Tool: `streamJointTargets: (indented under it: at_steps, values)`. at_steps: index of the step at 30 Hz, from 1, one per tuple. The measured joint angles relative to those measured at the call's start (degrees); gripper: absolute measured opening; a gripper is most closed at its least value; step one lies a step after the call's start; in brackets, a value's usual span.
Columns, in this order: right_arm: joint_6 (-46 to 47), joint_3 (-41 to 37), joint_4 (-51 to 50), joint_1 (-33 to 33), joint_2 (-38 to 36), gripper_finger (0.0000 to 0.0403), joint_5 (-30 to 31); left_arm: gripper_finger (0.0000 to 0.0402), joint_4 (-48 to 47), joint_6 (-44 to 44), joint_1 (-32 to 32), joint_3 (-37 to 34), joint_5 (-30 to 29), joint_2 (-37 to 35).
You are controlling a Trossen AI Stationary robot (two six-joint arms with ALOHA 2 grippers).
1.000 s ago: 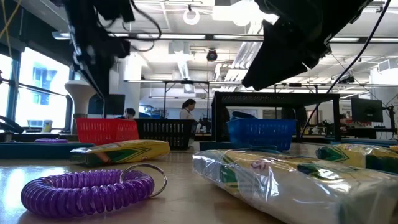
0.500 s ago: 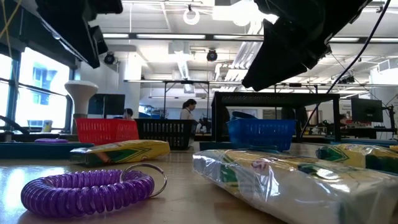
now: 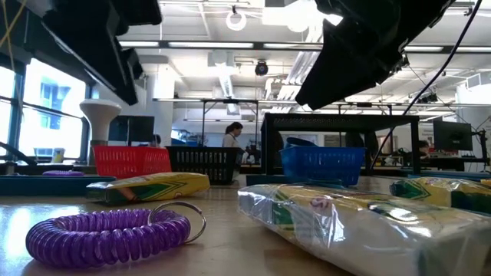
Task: Pick & Place Office Desk Supplies
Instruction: Put the left crayon box into the black bin
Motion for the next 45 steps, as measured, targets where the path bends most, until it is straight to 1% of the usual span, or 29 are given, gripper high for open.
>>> streamJointTargets:
  at_steps: [2, 5, 9, 14, 19, 25, 28, 33, 37, 41, 45]
  values:
    - [0.00, 0.00, 0.08, 0.04, 0.00, 0.0226, -0.07, 0.0180, 4.74, -1.00, 0.00, 0.00, 0.04, 1.74]
    - [0.23, 0.00, 0.45, 0.35, 0.00, 0.0226, -0.40, 0.0185, 11.91, -3.32, 0.02, 0.01, 0.02, 4.80]
    - [0.31, 0.02, 1.05, 1.00, 0.00, 0.0226, -1.06, 0.0186, 16.31, -6.99, -0.46, -0.02, -0.23, 9.99]
    - [0.42, 0.02, 1.47, 1.32, 0.00, 0.0226, -1.45, 0.0186, 16.81, -6.90, -1.44, -0.02, -1.54, 15.80]
    - [0.15, 0.02, 2.17, 1.20, 0.00, 0.0226, -1.43, 0.0186, 18.65, -6.44, -1.60, -0.04, -1.95, 19.63]
    - [0.02, 0.02, 2.20, 1.20, 0.00, 0.0226, -1.30, 0.0186, 20.02, -6.45, -1.51, 0.02, -2.34, 20.88]
    - [0.08, 0.02, 2.20, 1.20, 0.00, 0.0226, -1.31, 0.0186, 19.90, -6.59, -1.61, 0.02, -4.28, 21.06]
    - [0.20, 0.02, 2.30, 1.71, 0.00, 0.0226, -1.31, 0.0186, 20.74, -7.33, -2.02, 0.11, -8.12, 24.32]
    - [0.20, 0.02, 2.62, 2.41, 0.00, 0.0226, -1.37, 0.0185, 21.46, -7.34, -1.97, 0.20, -8.22, 25.82]
    - [0.20, 0.02, 2.60, 2.56, 0.00, 0.0226, -1.34, 0.0173, 21.39, -6.23, -1.92, 0.20, -8.15, 25.47]
    - [0.21, 0.02, 2.60, 2.54, 0.00, 0.0226, -1.34, 0.0143, 21.07, -5.60, -1.84, 0.17, -8.13, 25.15]
